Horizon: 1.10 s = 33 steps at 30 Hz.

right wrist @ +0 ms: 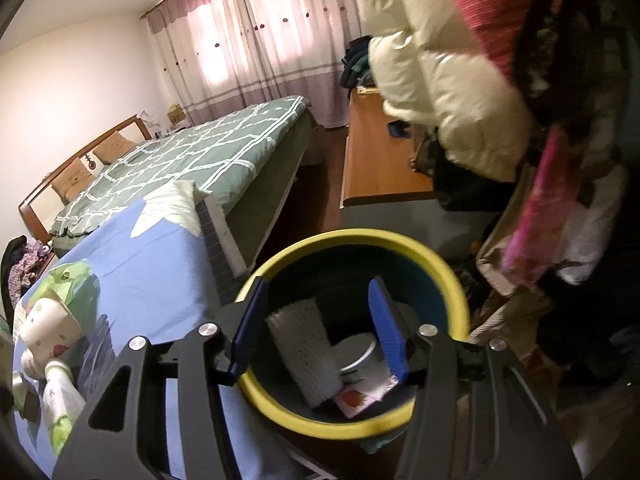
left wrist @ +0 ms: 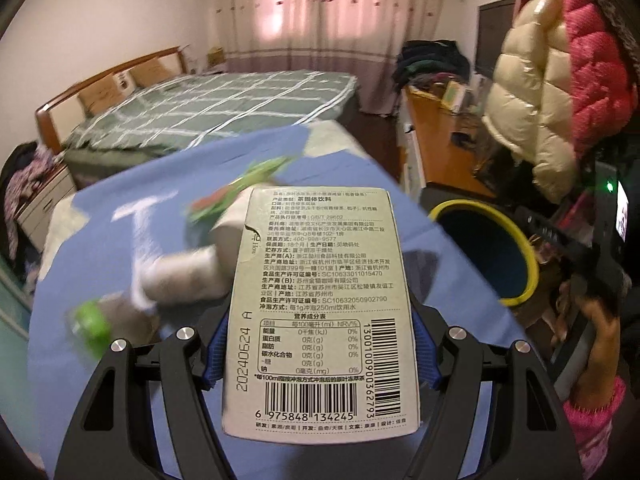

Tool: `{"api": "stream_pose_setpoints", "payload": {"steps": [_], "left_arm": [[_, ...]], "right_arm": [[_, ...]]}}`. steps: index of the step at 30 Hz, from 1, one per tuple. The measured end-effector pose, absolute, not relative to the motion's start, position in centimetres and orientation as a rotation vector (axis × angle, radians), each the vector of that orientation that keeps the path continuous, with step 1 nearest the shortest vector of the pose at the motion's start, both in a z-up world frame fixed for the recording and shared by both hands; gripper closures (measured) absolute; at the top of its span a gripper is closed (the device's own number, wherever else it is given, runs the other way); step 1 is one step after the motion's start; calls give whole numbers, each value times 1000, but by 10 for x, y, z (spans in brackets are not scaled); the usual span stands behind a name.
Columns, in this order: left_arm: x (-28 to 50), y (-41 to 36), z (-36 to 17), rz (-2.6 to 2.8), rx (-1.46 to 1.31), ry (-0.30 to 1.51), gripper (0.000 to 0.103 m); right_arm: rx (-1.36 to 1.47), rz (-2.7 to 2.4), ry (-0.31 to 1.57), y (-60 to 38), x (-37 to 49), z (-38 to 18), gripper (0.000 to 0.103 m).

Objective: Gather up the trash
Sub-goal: 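Carry the carton box over the yellow bin and open the left tool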

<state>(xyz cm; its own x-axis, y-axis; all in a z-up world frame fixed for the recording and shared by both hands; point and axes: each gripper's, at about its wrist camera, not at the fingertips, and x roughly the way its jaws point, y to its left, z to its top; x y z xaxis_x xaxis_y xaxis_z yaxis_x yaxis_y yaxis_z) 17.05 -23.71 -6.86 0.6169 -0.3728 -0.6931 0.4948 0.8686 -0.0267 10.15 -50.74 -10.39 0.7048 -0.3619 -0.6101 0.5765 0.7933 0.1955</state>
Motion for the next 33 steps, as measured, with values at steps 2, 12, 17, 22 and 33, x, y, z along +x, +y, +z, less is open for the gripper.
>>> {"api": "stream_pose_setpoints", "payload": {"steps": [2,12,17,22,33], "left_arm": [[175,-260,-65,-545,173,758,32],[191,-390,-72,-707,230,792,32],[198,-448,-83,-757,242,832,32],[202,-492,-100,-776,261,872,32],[209,-500,-100,-740,247,838,14]], "right_arm": [[382,-544,576,-511,93,-101,49],[356,-619,565,-540,58,-102,48],[365,-646,573,-557,46,-110,48],[379,-665,583,-569,39,-117,48],[392,-662,598,-573,34,-125,47]]}}
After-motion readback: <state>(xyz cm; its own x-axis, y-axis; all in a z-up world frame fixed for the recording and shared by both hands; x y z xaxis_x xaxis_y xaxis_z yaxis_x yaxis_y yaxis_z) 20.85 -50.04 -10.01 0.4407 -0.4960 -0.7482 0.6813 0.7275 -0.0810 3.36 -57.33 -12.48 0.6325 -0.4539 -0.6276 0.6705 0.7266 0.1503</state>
